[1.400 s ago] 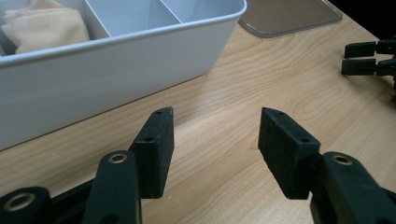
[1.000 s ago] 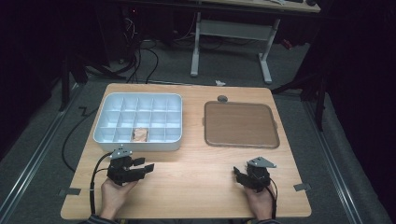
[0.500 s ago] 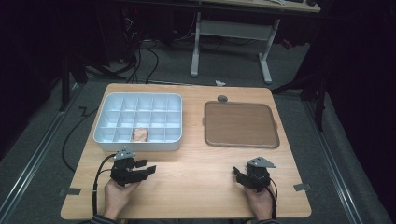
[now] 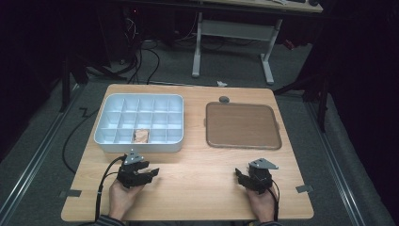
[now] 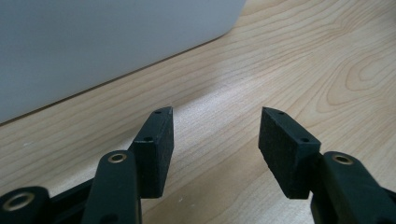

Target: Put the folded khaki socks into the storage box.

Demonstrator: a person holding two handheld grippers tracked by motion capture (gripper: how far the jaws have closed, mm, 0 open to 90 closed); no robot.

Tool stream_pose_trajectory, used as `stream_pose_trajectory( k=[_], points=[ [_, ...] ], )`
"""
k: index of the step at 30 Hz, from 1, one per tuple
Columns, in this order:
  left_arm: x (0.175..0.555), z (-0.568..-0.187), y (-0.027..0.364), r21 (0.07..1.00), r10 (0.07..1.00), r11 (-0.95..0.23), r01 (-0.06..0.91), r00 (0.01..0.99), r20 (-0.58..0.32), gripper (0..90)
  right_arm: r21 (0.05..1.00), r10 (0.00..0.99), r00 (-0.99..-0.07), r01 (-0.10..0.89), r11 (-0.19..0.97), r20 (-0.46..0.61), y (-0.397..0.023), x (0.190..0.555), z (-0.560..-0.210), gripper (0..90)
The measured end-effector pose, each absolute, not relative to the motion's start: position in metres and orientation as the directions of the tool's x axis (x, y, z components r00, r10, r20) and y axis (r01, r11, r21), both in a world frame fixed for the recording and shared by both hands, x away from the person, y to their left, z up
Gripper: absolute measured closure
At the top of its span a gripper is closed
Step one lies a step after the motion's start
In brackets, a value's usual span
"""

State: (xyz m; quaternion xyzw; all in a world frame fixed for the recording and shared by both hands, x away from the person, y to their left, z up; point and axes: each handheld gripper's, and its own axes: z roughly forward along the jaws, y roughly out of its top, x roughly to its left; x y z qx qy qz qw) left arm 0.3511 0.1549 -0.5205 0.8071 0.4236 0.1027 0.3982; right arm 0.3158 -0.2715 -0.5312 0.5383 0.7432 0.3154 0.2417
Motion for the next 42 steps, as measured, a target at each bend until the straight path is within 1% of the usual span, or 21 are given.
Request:
stream_pose_trajectory(
  k=[11, 16, 24, 32, 34, 42],
  points=[
    [0.354, -0.526, 0.150, 0.732, 0.776, -0.346, 0.587, 0.618, -0.128, 45.6, 0.729, 0.953, -0.303, 0.648, 0.221, -0.019, -0.272, 0.316, -0.531, 37.7],
    [0.353, -0.528, 0.147, 0.734, 0.780, -0.366, 0.572, 0.619, -0.094, 45.3, 0.729, 0.953, -0.303, 0.648, 0.221, -0.019, -0.272, 0.316, -0.531, 37.7],
    [0.352, -0.533, 0.149, 0.745, 0.793, -0.350, 0.568, 0.603, -0.088, 45.0, 0.729, 0.953, -0.303, 0.648, 0.221, -0.019, -0.272, 0.316, -0.531, 37.7],
    [0.349, -0.536, 0.145, 0.754, 0.793, -0.393, 0.527, 0.609, -0.013, 41.0, 0.729, 0.953, -0.303, 0.648, 0.220, -0.019, -0.271, 0.316, -0.531, 37.6],
    [0.350, -0.536, 0.145, 0.752, 0.799, -0.386, 0.535, 0.601, -0.018, 39.5, 0.729, 0.952, -0.306, 0.647, 0.224, -0.021, -0.272, 0.316, -0.531, 37.6],
    [0.350, -0.536, 0.145, 0.753, 0.811, -0.377, 0.540, 0.585, -0.013, 38.4, 0.729, 0.952, -0.306, 0.648, 0.221, -0.016, -0.272, 0.316, -0.531, 37.3]
  ],
)
